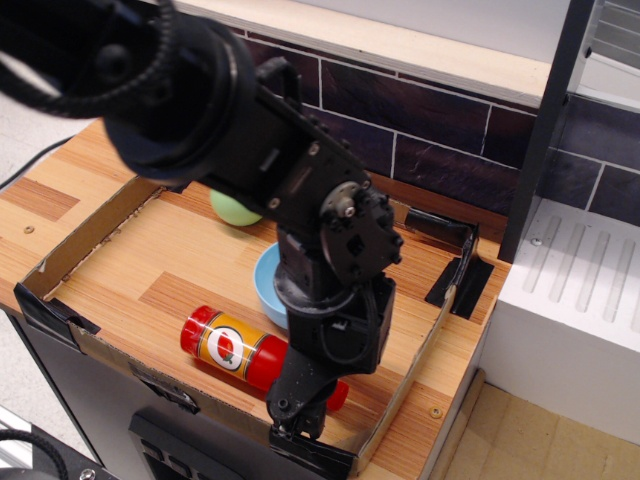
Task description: Upright hot sauce bottle
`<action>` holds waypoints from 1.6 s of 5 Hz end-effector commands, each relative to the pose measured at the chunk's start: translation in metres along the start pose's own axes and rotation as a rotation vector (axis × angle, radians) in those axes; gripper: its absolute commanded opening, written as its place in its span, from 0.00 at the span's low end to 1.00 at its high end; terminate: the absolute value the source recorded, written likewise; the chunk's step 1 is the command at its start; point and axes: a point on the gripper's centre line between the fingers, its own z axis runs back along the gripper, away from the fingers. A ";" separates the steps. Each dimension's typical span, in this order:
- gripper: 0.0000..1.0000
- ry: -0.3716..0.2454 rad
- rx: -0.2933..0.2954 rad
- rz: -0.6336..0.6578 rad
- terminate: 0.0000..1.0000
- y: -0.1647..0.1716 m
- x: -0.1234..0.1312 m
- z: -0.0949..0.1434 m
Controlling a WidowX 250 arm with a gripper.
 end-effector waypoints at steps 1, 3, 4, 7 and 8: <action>1.00 -0.025 -0.042 -0.058 0.00 0.001 -0.008 -0.001; 0.00 -0.015 -0.040 -0.133 0.00 -0.001 -0.004 -0.009; 0.00 -0.003 -0.034 -0.142 0.00 0.002 -0.004 -0.014; 0.00 -0.337 -0.049 -0.124 0.00 0.016 -0.035 0.047; 0.00 -0.539 -0.076 -0.078 0.00 0.015 -0.046 0.053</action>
